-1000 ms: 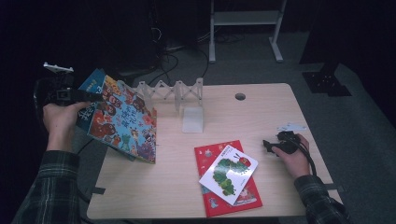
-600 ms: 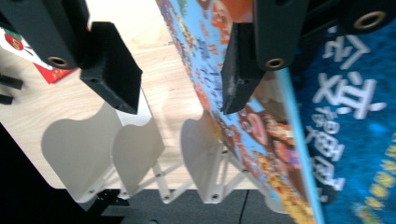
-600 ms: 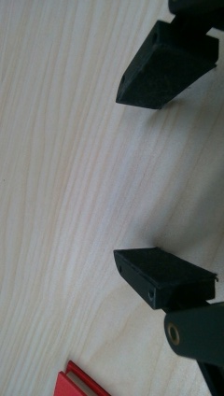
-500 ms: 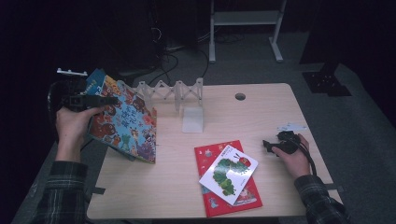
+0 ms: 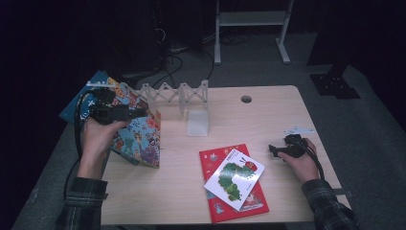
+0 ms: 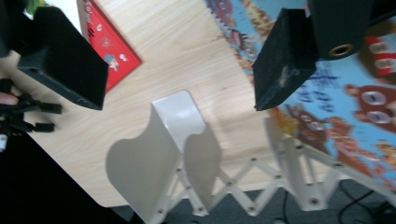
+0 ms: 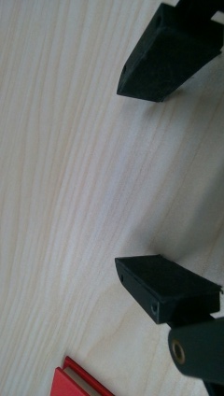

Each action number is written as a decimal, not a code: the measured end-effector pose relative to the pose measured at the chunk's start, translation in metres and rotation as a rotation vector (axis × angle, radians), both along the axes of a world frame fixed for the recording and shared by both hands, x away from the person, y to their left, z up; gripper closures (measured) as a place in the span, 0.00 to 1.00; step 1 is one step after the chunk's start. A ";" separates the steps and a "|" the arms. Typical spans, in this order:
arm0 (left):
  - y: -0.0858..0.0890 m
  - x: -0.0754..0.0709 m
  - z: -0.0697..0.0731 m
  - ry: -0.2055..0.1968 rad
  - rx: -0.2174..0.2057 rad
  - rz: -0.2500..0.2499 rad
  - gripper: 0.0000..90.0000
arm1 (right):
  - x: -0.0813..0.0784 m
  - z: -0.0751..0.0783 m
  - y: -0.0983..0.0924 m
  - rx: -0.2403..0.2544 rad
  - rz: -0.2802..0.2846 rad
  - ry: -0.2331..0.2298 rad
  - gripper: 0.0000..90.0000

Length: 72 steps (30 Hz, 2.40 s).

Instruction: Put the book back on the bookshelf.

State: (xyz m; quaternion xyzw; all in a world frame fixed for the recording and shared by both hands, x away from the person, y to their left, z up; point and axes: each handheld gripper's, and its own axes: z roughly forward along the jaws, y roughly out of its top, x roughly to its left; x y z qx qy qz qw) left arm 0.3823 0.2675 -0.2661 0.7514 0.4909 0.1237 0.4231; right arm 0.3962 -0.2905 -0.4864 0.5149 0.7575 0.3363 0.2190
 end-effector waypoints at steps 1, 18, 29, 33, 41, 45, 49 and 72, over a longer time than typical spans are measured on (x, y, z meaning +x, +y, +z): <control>-0.003 -0.001 -0.002 0.001 -0.001 -0.008 0.15 | 0.000 0.000 0.000 0.000 0.000 0.000 0.15; -0.054 -0.026 -0.038 -0.026 -0.008 -0.130 0.03 | 0.000 0.000 0.000 0.000 0.001 0.001 0.15; -0.084 -0.039 -0.059 -0.051 0.008 -0.205 0.02 | -0.001 0.000 0.000 0.000 0.007 0.000 0.15; -0.092 -0.040 -0.073 -0.044 0.006 -0.233 0.02 | -0.001 0.000 0.000 -0.001 0.012 0.000 0.15; -0.109 -0.039 -0.103 -0.042 0.041 -0.264 0.02 | -0.001 0.000 0.000 -0.002 0.015 0.000 0.14; -0.116 -0.040 -0.116 -0.057 0.055 -0.295 0.04 | -0.002 0.000 0.000 -0.002 0.015 0.000 0.14; -0.119 -0.041 -0.132 -0.045 0.060 -0.319 0.06 | -0.003 0.000 0.000 -0.001 0.025 -0.003 0.18; -0.103 -0.040 -0.170 0.091 0.079 -0.352 0.00 | -0.050 0.026 0.012 0.056 0.203 0.048 0.40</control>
